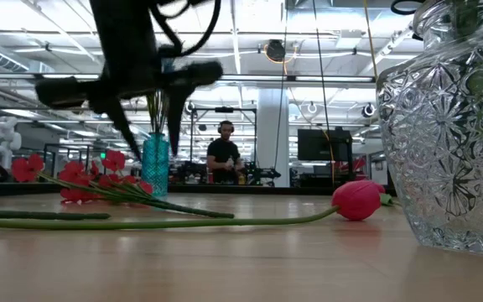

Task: Sort flowers into vase by color
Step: Put the left red flower into the blue vase

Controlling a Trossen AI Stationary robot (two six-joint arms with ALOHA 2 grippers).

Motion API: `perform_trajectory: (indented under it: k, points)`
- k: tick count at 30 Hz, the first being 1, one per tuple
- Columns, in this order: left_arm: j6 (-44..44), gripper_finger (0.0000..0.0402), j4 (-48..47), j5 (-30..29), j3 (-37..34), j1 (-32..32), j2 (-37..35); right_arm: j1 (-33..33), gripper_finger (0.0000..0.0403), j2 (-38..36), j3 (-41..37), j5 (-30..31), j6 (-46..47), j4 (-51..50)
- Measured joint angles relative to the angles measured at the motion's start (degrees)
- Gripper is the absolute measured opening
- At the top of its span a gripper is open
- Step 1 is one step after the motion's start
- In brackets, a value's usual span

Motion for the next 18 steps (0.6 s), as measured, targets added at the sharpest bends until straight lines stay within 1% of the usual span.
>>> perform_trajectory:
  k: [2,5,9,13,18]
  points:
    - [-1.5,0.0190,-2.1,1.4,-0.1,0.1,0.2,0.0,0.0000,0.0,0.0,0.0,-0.4,0.0]
    - [-1.7,0.0194,-2.0,2.8,0.0,0.3,1.0,0.0,0.0000,0.0,0.0,0.0,-0.9,0.0]
    - [-1.7,0.0194,-2.4,2.8,0.0,1.5,2.7,0.0,0.0000,0.0,0.0,0.0,-1.1,0.3]
    - [-1.7,0.0194,-1.1,2.8,0.0,2.9,5.7,0.0,0.0000,0.1,0.0,0.1,-1.2,0.6]
    - [-1.6,0.0194,-1.7,3.7,0.1,4.3,9.1,0.0,0.0000,0.1,0.0,0.1,-1.3,0.7]
